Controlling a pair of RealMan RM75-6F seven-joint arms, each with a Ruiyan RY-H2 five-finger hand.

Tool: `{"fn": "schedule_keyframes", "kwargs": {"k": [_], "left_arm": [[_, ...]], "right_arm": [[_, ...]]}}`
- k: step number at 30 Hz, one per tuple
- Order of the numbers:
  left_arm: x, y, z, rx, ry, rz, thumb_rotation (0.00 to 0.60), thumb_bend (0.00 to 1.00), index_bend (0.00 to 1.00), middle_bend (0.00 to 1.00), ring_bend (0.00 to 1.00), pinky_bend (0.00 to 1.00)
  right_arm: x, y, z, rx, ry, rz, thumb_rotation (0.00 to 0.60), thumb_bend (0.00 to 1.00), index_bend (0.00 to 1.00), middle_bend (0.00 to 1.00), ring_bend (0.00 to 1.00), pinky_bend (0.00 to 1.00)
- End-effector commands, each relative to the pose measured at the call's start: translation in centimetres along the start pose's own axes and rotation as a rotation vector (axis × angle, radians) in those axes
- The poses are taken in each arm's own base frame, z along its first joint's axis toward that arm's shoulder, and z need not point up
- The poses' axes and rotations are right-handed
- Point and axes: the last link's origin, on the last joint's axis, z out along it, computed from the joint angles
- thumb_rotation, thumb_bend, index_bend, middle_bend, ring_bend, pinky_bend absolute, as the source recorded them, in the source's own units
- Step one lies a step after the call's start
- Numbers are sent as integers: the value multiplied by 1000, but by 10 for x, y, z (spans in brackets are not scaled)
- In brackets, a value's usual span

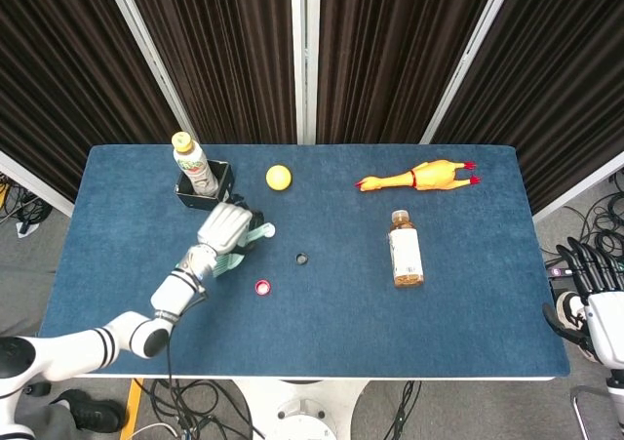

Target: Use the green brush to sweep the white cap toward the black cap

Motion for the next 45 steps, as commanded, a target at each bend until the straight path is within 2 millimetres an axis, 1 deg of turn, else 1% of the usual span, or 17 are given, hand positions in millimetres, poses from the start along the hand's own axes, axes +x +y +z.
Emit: {"fn": "schedule_keyframes", "kwargs": {"k": [1,5,9,17,20,28,36,40,45], "left_arm": [[23,-16,15,-40,75,-16,600,351,479,524,379,239],[28,-16,25,-83,126,23,600,350,482,526,379,269],[24,-11,35,-131,159,75,600,350,483,527,379,272],[1,5,60,-195,108,90,600,340,483,527,379,272],[-7,9,66,-207,77,99,600,340,483,526,379,272],[-18,22,76,-243,26,58,600,341,483,527,379,272],[-29,39,72,-328,-40,-50,600,344,483,528,379,277],[-33,52,63,-401,-59,-110,600,345,483,529,379,277],[-38,69,49,-506,-97,-128,600,346,483,531,379,277]], "right_arm": [[1,-1,-1,0,2,-2,600,254,0,0,0,0],[3,-1,-2,-3,7,-6,600,253,0,0,0,0],[4,-2,-3,-1,7,-8,600,254,0,0,0,0],[5,-3,-5,-5,6,-8,600,253,0,0,0,0],[6,-1,-7,-15,9,-10,600,253,0,0,0,0],[7,-1,-9,-26,10,-17,600,253,0,0,0,0],[8,-3,-10,-27,15,-24,600,254,0,0,0,0],[9,-3,-10,-29,19,-22,600,254,0,0,0,0],[8,-4,-11,-25,17,-20,600,254,0,0,0,0]]}}
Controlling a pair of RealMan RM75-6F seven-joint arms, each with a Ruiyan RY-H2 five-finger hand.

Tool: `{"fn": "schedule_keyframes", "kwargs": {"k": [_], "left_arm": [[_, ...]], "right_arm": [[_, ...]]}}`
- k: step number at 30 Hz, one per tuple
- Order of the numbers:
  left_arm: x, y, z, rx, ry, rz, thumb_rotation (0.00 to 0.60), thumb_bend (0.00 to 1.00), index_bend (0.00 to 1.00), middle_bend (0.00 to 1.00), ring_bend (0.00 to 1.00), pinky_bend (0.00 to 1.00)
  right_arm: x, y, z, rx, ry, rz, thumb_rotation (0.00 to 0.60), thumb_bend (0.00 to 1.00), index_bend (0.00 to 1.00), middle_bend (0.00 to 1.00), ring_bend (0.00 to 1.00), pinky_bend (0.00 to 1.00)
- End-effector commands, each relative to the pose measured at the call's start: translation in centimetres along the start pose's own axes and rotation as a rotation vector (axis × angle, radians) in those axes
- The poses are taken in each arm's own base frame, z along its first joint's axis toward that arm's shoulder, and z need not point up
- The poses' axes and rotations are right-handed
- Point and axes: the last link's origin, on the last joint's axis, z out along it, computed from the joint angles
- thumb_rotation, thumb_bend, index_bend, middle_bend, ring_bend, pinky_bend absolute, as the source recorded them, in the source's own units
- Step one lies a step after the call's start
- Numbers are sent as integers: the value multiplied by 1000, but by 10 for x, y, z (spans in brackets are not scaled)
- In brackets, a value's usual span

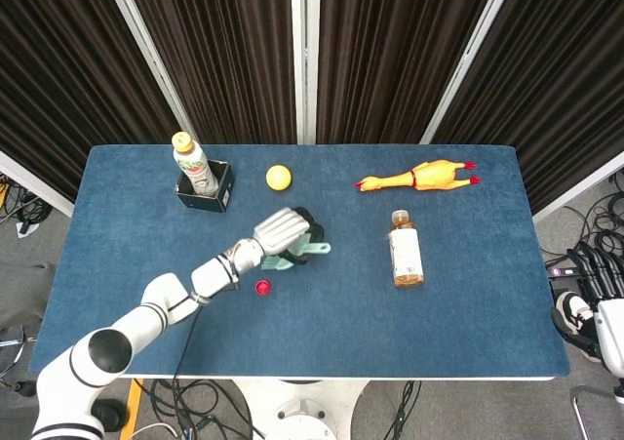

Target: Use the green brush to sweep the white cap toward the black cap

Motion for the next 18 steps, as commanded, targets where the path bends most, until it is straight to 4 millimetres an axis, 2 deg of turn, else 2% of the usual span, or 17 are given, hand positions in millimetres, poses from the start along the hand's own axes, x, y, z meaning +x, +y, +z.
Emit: {"fn": "schedule_keyframes", "kwargs": {"k": [1,6,10,14,18], "left_arm": [[-4,15,-5,-82,-30,-8,600,346,483,531,379,277],[-1,30,-10,-138,-35,-1,600,344,483,531,379,277],[15,22,-14,-76,23,10,600,341,483,531,379,277],[34,1,-36,69,91,-24,600,343,484,531,379,276],[44,-10,-71,196,172,-48,600,345,491,536,379,273]], "right_arm": [[0,0,0,2,1,2,600,254,0,0,0,0],[-1,0,-1,5,5,8,600,253,0,0,0,0],[-1,0,0,13,5,12,600,254,0,0,0,0],[0,-1,2,28,8,14,600,253,0,0,0,0],[-3,-1,6,41,0,21,600,254,0,0,0,0]]}}
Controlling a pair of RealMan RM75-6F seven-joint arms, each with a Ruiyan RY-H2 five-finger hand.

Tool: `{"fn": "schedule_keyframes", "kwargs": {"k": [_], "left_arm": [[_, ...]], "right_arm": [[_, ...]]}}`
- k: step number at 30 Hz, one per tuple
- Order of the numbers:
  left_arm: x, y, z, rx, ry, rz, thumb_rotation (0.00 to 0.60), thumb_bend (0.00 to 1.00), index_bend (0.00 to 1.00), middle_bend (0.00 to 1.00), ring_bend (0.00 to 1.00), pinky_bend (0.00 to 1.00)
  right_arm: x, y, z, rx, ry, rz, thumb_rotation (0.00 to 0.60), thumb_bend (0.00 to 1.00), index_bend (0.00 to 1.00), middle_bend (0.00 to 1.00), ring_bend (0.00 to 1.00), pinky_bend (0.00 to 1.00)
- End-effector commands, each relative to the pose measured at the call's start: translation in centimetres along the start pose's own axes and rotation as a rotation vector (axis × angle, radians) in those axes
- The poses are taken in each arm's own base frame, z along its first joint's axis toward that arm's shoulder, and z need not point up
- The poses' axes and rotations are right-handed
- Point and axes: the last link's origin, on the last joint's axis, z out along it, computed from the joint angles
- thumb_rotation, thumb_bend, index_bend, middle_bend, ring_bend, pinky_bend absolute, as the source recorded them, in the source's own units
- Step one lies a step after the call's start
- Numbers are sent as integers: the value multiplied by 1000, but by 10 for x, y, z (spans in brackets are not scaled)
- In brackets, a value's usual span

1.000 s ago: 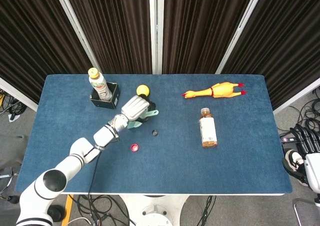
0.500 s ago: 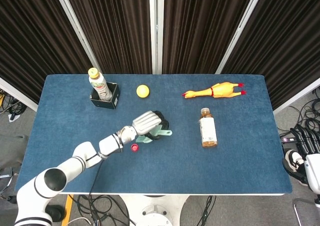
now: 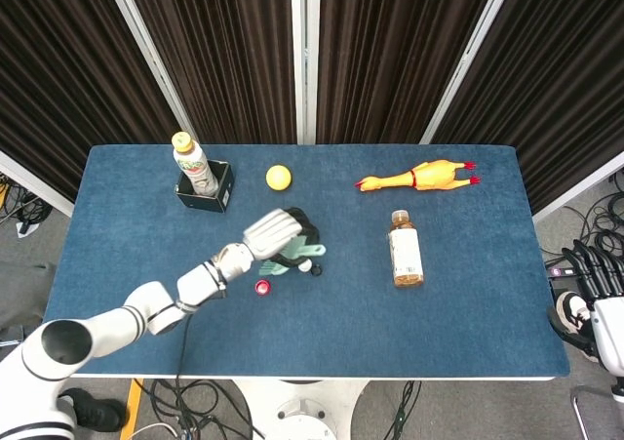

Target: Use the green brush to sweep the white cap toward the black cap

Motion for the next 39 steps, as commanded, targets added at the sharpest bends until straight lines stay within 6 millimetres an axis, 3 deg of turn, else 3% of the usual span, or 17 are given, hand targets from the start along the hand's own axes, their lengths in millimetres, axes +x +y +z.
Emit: {"fn": "schedule_keyframes", "kwargs": {"k": [1,8,14,26,39], "left_arm": [[19,-21,-41,181,98,-25,600,345,491,537,379,272],[10,-25,-100,424,163,-63,600,346,492,537,379,265],[-8,-6,-117,524,202,-78,600,347,492,538,379,265],[-57,38,-98,561,201,-59,600,347,495,546,379,271],[-88,70,-61,511,209,60,600,347,494,547,379,279]], "right_arm": [[-2,0,2,7,-5,5,600,253,0,0,0,0],[-7,-1,10,29,-23,12,600,253,0,0,0,0],[-12,-4,15,36,-40,22,600,254,0,0,0,0],[-11,1,14,10,-48,16,600,254,0,0,0,0],[-10,2,13,6,-47,15,600,254,0,0,0,0]]}}
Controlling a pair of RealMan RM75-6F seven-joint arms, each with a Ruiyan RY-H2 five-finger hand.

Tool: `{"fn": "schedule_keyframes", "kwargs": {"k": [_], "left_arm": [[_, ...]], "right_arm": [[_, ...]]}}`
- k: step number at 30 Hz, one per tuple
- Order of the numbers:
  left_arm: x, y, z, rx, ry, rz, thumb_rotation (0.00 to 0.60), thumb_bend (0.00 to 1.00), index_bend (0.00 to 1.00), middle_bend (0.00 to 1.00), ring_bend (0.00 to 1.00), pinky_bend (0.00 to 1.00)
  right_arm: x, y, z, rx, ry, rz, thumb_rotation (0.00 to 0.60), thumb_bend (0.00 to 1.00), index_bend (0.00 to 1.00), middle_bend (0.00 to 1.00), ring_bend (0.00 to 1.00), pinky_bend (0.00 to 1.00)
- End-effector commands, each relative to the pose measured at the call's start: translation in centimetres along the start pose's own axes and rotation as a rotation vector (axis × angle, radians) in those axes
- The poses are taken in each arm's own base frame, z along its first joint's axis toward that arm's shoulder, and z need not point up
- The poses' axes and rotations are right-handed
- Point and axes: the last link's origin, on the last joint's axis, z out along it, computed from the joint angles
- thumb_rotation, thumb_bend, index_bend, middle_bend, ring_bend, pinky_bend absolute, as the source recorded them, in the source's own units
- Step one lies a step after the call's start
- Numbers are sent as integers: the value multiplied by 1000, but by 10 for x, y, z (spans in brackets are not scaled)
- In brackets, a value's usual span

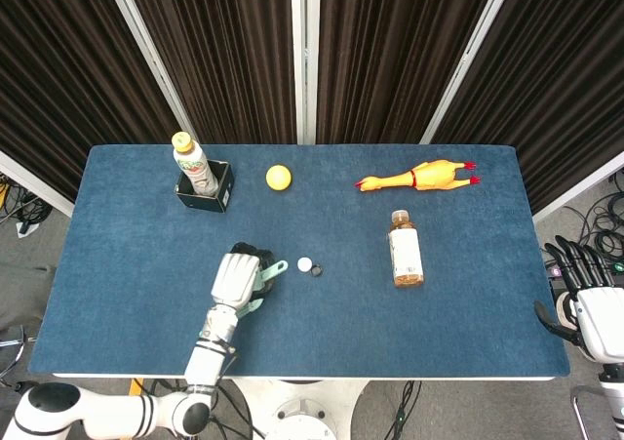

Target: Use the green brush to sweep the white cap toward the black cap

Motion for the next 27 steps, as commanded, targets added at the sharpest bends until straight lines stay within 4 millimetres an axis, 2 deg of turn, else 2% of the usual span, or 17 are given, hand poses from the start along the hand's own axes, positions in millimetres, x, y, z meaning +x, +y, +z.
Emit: {"fn": "schedule_keyframes", "kwargs": {"k": [1,16,27], "left_arm": [[-8,14,4,-30,8,30,600,347,494,547,379,280],[-30,56,43,-124,78,90,600,349,494,549,379,284],[-33,81,72,-174,75,131,600,348,494,551,379,284]], "right_arm": [[1,0,-1,-2,6,0,600,254,0,0,0,0],[2,7,-6,-20,5,5,600,254,0,0,0,0],[2,13,-7,-37,0,2,600,254,0,0,0,0]]}}
